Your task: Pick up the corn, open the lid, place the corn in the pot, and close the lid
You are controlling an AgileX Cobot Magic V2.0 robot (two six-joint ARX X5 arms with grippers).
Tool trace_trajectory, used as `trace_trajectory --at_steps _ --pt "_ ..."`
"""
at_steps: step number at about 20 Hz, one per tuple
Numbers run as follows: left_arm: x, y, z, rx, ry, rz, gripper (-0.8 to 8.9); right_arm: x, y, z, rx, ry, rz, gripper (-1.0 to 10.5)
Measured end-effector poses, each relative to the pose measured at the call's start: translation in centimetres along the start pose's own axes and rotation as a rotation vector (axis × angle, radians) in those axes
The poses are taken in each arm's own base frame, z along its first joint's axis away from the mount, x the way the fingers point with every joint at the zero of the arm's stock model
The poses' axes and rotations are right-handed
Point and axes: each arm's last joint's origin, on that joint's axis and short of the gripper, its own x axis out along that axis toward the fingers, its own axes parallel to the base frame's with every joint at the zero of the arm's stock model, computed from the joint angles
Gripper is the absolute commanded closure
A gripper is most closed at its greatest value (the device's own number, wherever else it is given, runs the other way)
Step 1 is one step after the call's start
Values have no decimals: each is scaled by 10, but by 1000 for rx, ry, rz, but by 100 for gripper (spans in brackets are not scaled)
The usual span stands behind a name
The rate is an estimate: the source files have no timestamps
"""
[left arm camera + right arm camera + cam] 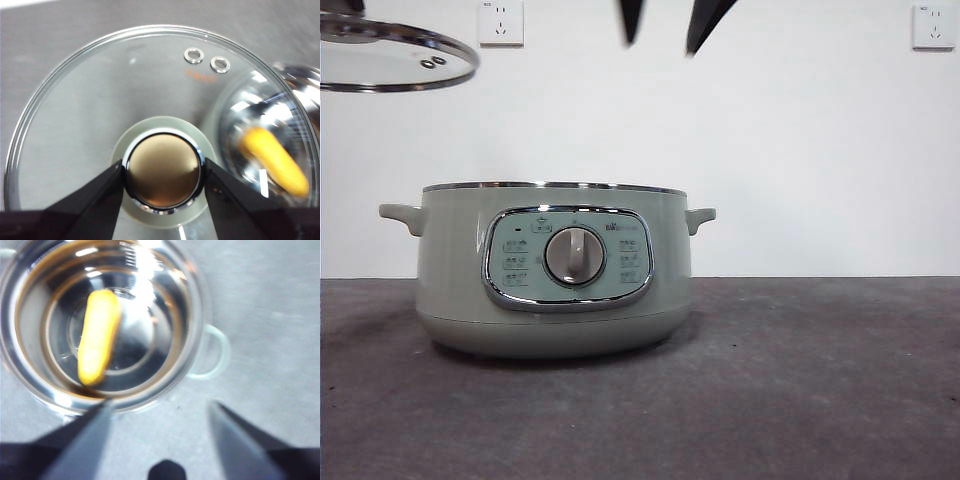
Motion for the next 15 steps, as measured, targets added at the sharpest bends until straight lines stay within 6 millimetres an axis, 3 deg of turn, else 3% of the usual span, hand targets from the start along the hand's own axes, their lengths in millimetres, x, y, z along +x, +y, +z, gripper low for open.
trace_trajectory --at_steps 3,7,15 --pt "9 -17 2 43 32 -50 823 -37 -9 -15 8 -65 1 962" --pt "32 -43 6 108 81 -117 823 -79 -16 -57 15 -98 14 962" --pt "85 -106 6 246 207 -243 822 -94 -26 -166 39 -26 17 962"
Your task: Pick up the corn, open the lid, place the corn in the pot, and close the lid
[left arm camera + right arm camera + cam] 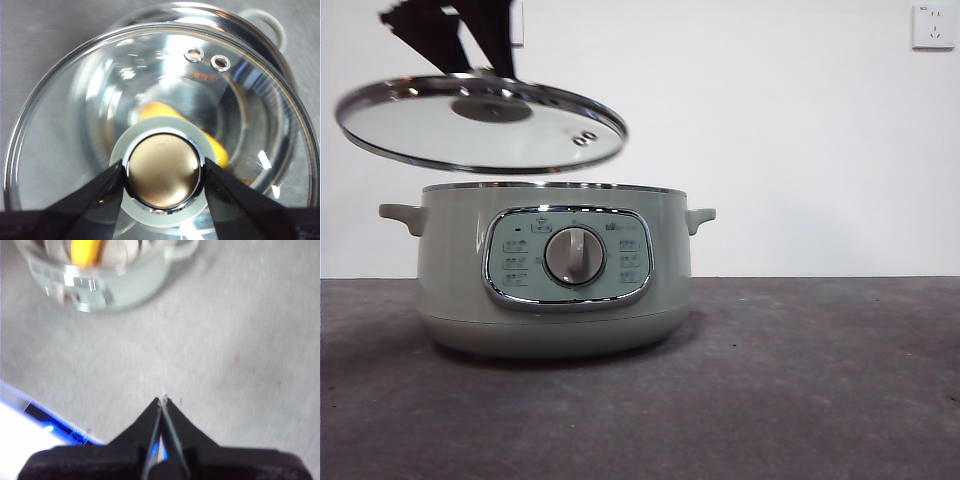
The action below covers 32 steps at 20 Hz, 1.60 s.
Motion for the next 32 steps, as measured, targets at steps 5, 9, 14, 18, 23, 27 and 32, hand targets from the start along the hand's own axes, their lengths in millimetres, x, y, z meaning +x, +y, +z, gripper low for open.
trace_trajectory --at_steps 5,9,14,18,23,27,32 --pt "20 -23 7 66 28 0 823 -9 -6 -41 68 -68 9 962" --pt "33 -31 14 94 8 15 823 -10 -8 -56 87 -90 13 962" --pt "53 -34 18 99 39 9 823 -7 -8 -64 95 -119 18 962" --pt "58 -34 21 95 34 9 823 -3 -8 -65 93 -108 16 962" --pt "68 -33 25 97 34 21 823 -4 -8 -62 99 -136 20 962" --pt "71 -33 26 97 44 28 821 -4 -7 -62 98 -136 21 962" --pt "70 -34 27 90 42 19 196 -4 -7 -62 96 -136 21 962"
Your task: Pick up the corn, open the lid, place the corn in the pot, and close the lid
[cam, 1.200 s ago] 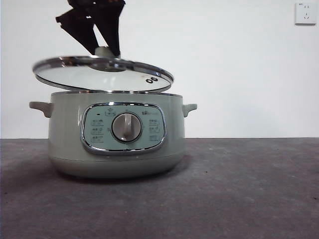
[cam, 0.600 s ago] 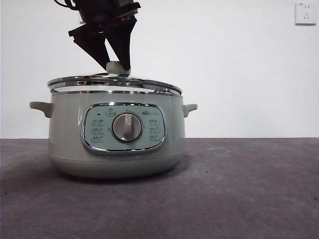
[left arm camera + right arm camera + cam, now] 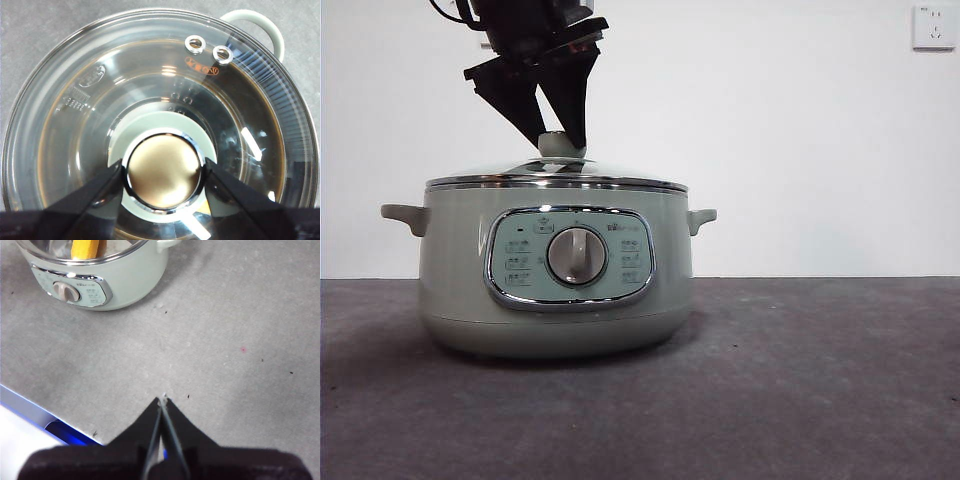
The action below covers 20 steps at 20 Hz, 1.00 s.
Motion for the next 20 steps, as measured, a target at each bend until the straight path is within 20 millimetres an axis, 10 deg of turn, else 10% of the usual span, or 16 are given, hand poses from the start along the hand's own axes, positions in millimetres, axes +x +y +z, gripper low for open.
trace_trajectory --at_steps 5,9,15,20 --pt "-1 -1 -1 -27 -23 -15 165 0 0 0 -1 0 0 962" --pt "-54 -5 -11 -32 -111 -3 167 0 0 0 -7 -1 0 962" --pt "-138 -16 -54 -35 -138 -1 832 0 0 0 -3 -4 0 962" --pt "-192 -24 -85 -60 -259 2 816 0 0 0 -3 -4 0 962"
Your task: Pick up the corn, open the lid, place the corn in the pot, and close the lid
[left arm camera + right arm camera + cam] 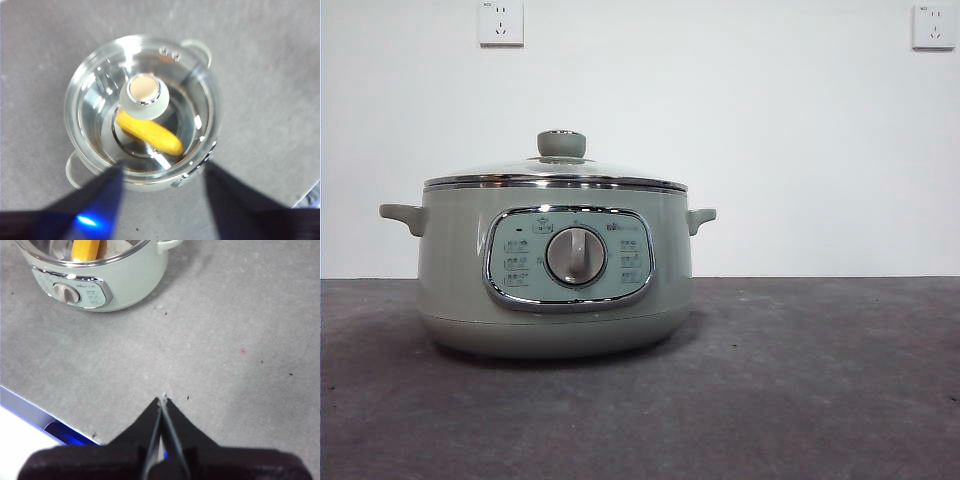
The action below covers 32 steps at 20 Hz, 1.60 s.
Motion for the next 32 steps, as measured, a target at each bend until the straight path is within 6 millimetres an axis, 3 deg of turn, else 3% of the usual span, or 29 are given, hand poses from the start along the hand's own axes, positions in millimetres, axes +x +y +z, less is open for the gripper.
trace_trajectory --at_steps 4,11,15,19,22,25,28,30,32 --pt "-20 -2 -7 -20 -51 2 816 0 0 0 0 0 0 962" --pt "-15 0 -5 50 -33 47 816 0 0 0 1 -1 0 962" --pt "-18 23 -15 27 -8 177 816 0 0 0 1 -3 0 962" --pt "-18 32 -70 -54 49 231 816 0 0 1 0 -1 0 962" --pt "-7 37 -124 -140 -138 334 816 0 0 0 0 -1 0 962" --pt "27 36 -183 -176 -387 402 816 0 0 1 1 -1 0 962" --pt "73 32 -247 -228 -576 411 816 0 0 1 1 -1 0 962" --pt "97 32 -277 -263 -598 414 816 0 0 1 0 -1 0 962" --pt "107 33 -290 -277 -603 425 816 0 0 1 1 -1 0 962"
